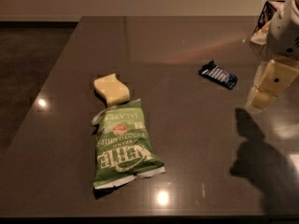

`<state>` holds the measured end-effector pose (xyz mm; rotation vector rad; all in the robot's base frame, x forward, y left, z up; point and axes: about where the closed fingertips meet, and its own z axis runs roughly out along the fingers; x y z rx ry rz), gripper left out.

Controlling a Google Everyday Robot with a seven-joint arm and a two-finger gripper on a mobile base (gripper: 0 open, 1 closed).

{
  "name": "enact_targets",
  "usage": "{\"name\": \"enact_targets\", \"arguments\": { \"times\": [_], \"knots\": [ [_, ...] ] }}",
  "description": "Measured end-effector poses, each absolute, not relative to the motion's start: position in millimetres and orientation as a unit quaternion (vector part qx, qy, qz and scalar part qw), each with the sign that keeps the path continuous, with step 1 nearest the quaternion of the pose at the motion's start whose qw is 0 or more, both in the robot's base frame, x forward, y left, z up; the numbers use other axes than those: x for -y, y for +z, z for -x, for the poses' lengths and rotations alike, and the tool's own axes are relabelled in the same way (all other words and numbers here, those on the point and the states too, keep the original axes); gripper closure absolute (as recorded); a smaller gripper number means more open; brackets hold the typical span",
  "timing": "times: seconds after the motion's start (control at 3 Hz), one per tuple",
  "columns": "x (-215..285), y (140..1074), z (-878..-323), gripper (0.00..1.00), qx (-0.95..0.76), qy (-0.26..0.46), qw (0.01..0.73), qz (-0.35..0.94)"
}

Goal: Move rxbar blueberry near sponge

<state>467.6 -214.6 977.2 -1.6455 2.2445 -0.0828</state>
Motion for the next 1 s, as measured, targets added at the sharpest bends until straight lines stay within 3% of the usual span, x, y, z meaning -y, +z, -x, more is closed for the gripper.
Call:
{"name": "enact_targets", "arguments": {
  "times": [1.0],
  "knots": [
    [228.1, 940.3, -591.4, 0.00, -0.834, 0.005, 0.214, 0.508]
  ]
}}
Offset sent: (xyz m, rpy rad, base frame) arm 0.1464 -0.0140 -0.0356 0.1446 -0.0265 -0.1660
